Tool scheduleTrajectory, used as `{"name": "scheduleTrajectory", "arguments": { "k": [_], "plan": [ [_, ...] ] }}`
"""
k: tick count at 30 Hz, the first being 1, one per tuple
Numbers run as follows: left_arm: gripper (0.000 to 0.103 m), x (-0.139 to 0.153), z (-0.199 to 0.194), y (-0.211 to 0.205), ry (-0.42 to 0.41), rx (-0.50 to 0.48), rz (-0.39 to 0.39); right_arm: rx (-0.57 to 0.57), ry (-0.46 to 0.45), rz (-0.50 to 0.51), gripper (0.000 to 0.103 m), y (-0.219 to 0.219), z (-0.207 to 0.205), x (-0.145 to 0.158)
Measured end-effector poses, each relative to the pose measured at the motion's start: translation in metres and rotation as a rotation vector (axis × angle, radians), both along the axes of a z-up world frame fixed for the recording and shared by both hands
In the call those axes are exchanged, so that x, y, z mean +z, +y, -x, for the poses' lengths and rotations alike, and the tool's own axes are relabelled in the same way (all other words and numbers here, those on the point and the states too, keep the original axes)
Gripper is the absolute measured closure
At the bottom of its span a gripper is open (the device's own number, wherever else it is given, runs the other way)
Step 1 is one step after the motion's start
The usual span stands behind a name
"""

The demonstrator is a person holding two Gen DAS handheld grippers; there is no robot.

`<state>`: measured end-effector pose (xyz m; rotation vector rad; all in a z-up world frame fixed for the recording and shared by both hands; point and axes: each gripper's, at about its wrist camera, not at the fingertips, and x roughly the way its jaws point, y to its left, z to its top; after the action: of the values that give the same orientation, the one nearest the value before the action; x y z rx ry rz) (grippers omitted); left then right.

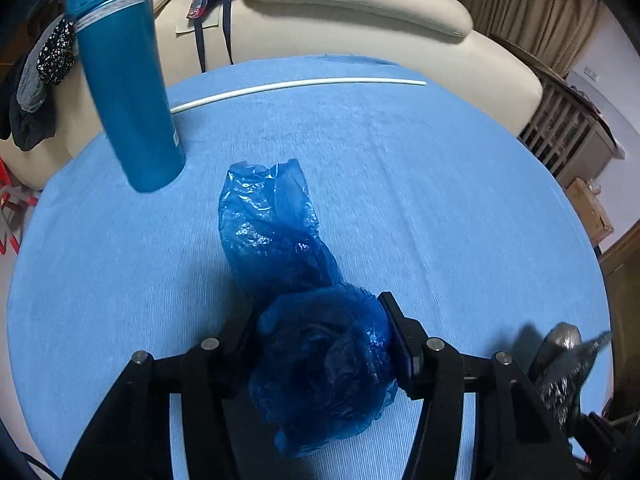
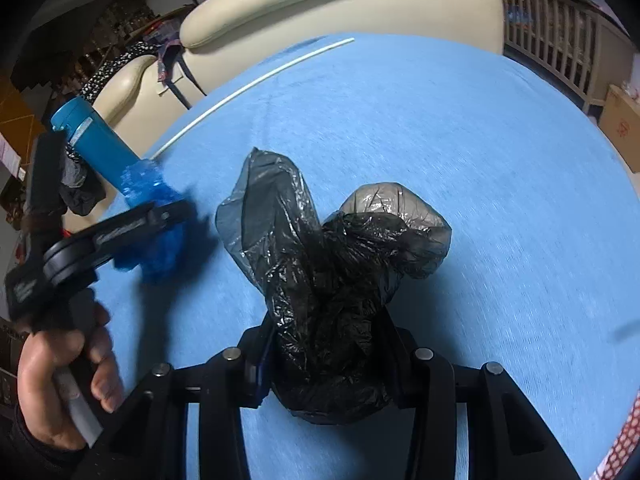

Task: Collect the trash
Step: 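Carry the black bag and blue bag over the red wastebasket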

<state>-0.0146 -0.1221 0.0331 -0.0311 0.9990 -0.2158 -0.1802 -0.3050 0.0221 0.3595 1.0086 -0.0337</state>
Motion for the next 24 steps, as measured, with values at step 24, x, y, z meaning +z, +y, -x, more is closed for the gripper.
{"name": "scheduleTrajectory", "arguments": {
  "k": [24],
  "plan": [
    [0.045,0.009,0.102,-0.019,-0.029,-0.137,0.013,-0.084,-0.014,-0.056,0.057,-0.017,0.067,-0.003]
  ]
}}
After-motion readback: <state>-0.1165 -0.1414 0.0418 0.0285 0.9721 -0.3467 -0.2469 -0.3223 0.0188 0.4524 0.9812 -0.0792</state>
